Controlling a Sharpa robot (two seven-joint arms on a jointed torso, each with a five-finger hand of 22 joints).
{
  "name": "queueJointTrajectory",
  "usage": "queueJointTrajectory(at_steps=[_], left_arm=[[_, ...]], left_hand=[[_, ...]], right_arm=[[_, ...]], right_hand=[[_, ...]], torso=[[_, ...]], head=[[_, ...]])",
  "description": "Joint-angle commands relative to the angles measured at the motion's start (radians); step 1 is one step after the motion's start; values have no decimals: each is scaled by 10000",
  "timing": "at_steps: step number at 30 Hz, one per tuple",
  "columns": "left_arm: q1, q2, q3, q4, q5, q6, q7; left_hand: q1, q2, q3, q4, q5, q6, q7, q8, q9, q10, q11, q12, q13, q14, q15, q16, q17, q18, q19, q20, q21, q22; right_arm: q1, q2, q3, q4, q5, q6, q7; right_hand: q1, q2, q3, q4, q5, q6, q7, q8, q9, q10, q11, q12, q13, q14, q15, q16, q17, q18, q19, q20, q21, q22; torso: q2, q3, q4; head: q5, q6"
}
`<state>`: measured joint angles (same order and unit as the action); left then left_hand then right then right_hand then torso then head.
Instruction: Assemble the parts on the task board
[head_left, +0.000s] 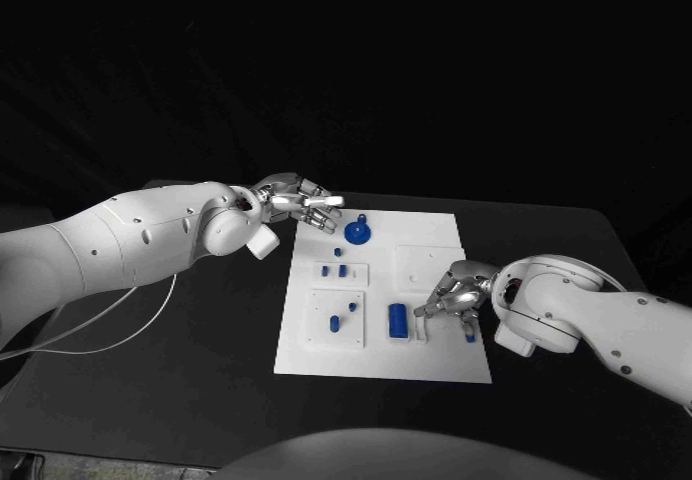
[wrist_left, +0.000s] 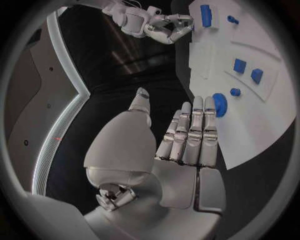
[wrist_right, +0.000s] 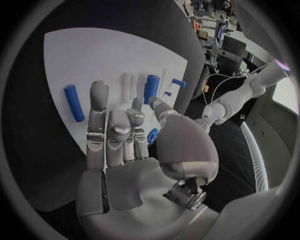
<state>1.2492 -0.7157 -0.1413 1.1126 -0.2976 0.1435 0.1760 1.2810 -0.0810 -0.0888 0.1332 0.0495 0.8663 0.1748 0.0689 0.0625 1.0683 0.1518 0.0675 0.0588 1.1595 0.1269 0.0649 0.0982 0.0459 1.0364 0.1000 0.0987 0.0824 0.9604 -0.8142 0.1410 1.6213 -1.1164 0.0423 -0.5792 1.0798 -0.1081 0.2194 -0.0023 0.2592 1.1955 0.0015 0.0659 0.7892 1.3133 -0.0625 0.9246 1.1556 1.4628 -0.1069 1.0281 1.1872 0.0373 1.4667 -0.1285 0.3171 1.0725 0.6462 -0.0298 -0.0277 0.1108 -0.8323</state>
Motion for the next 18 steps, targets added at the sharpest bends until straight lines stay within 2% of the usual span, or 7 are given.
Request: queueJointTrajectory(at_steps=[1,6,10,13,14,16,18], left_arm=[[-1,3,6,-2,29,45,122],[-1,11,5,-23,15,30,131],[-2,25,5,-15,10,60,160],[-6,22,6,11,9,58,211],[-7,18,6,19,9,47,233],[-8,11,7,32,8,22,272],[-9,4,8,40,8,9,300]], left_hand=[[19,94,23,-52,-10,-37,16,-44,-11,-84,-4,-32,11,-44,-18,-19,16,34,20,74,-39,-12],[25,68,22,-60,-11,-25,14,-43,-10,-80,-5,-32,11,-43,-19,-20,17,34,20,73,-38,-11],[36,99,30,-71,-10,324,-24,14,15,-76,-13,-30,11,-45,-19,-20,18,34,17,72,-39,-12],[30,117,8,-103,-10,321,-20,-39,1,-82,-12,-33,11,-45,-21,-19,19,32,17,71,-36,-10],[31,121,6,-110,-10,300,-18,-39,1,-79,-13,-32,11,-45,-21,-19,19,31,17,72,-36,-10],[27,137,2,-125,-10,269,-14,-36,2,-69,-14,-29,12,-41,-22,-20,21,32,17,71,-36,-10],[32,174,-8,-166,-9,313,-22,-25,6,-30,-25,-26,10,-25,-28,-18,27,32,19,68,-34,-10]], right_arm=[[-1,-200,208,76,527,-300,347],[33,-634,544,-87,592,498,237],[72,-900,637,-339,73,1150,128],[82,-1040,666,-451,-395,1580,-37],[84,-1076,671,-471,-519,1754,-118],[81,-1132,677,-478,-756,2057,-290],[66,-1159,676,-475,-957,2242,-432]], right_hand=[[172,-14,-104,116,-108,16,63,-24,-743,-21,55,-42,-21,46,42,-34,4,110,358,32,-7,-19],[250,154,-105,19,-132,-171,145,-38,-1161,-83,93,-154,-97,45,62,-5,40,127,350,44,-5,-41],[218,471,-149,-376,-510,-240,230,-29,-2195,-105,143,-189,-152,45,92,19,70,194,353,88,12,-48],[184,439,-105,-380,-610,-128,214,-15,-2423,-95,135,-169,-153,50,101,40,89,185,349,91,54,-34],[178,413,-126,-380,-655,106,113,87,-2279,-55,77,-94,-106,58,76,74,113,179,359,81,112,-9],[157,338,-112,-230,-700,98,29,22,-892,-23,16,48,34,77,21,178,202,97,359,5,259,77],[150,241,-2,-97,-773,51,27,11,-363,-12,8,119,105,55,40,223,246,90,351,9,353,136]], torso=[[6,1,-3],[-7,-13,-15],[5,-13,1],[17,-8,3],[18,-3,5],[13,3,1],[9,1,-1]], head=[[-50,41],[-123,65],[-133,78],[-172,90],[-185,86],[-209,113],[-252,109]])
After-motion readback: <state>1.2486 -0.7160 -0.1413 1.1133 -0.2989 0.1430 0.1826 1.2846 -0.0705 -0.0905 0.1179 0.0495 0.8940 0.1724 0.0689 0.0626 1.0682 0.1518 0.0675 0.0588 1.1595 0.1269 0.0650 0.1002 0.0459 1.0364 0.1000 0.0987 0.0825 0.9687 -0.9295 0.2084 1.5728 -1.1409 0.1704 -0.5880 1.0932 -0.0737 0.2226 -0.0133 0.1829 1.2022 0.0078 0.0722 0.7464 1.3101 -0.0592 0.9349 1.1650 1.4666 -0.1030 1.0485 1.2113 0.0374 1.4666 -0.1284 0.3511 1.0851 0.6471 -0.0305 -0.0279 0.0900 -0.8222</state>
